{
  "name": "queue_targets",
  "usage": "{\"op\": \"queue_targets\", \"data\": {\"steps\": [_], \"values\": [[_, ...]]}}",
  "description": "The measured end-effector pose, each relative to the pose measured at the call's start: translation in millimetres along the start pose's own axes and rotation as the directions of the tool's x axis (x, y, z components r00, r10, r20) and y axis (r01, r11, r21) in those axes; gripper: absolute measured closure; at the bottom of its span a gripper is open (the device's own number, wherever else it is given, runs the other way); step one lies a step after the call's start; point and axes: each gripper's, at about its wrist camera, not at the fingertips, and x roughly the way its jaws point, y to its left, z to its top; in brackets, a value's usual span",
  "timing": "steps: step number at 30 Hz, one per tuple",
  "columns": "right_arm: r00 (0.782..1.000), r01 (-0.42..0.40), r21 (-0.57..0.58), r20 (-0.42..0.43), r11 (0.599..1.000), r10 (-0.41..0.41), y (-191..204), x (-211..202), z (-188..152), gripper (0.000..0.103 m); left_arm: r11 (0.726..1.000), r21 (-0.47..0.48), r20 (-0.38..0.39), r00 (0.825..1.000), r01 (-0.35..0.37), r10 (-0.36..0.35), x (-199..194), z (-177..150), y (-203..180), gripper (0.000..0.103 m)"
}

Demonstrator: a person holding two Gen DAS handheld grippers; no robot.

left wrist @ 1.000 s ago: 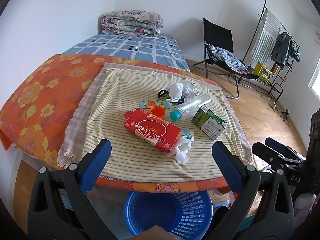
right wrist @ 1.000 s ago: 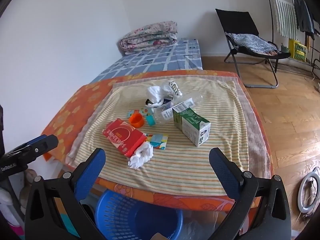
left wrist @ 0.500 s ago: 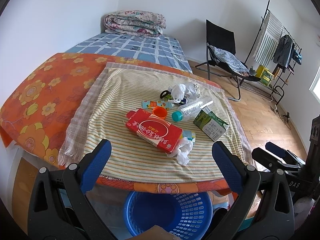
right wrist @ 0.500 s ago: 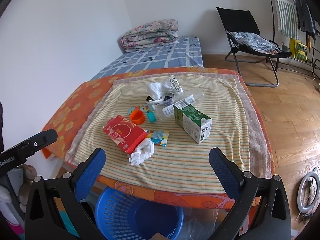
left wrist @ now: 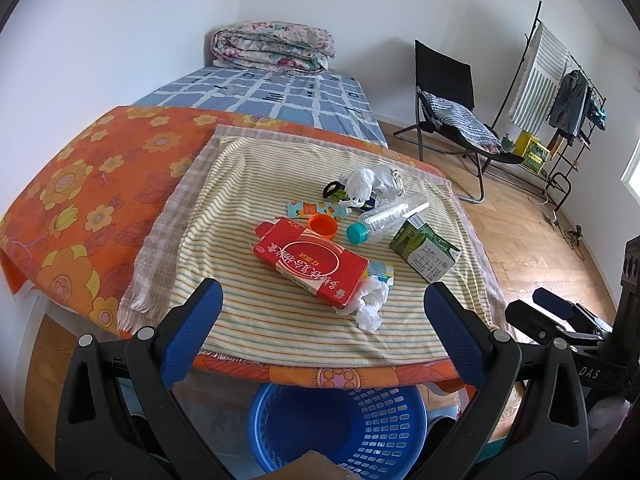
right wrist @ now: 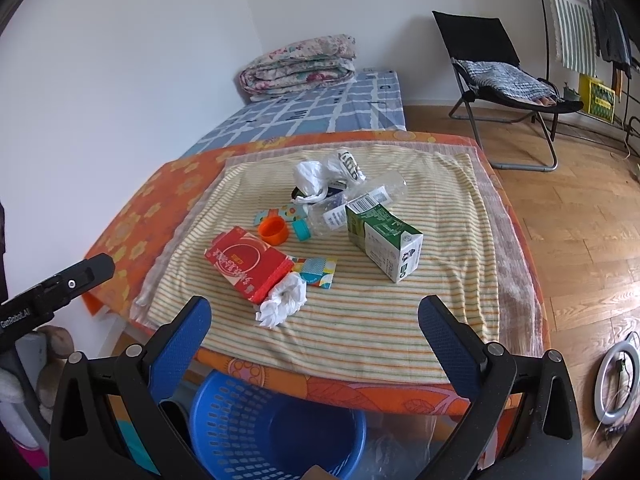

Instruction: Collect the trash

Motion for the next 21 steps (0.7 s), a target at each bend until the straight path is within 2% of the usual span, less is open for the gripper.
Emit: {"op": "queue_targets", "data": {"steps": [21], "values": [[1.0,-0.006,0.011,-0.017,1.0,0.006,-4.9,4.4,-4.5,0.0,1.0,0.0,-0.001,1.0,0.001,-0.001,0.3,0.7,1.0,0.001]]}}
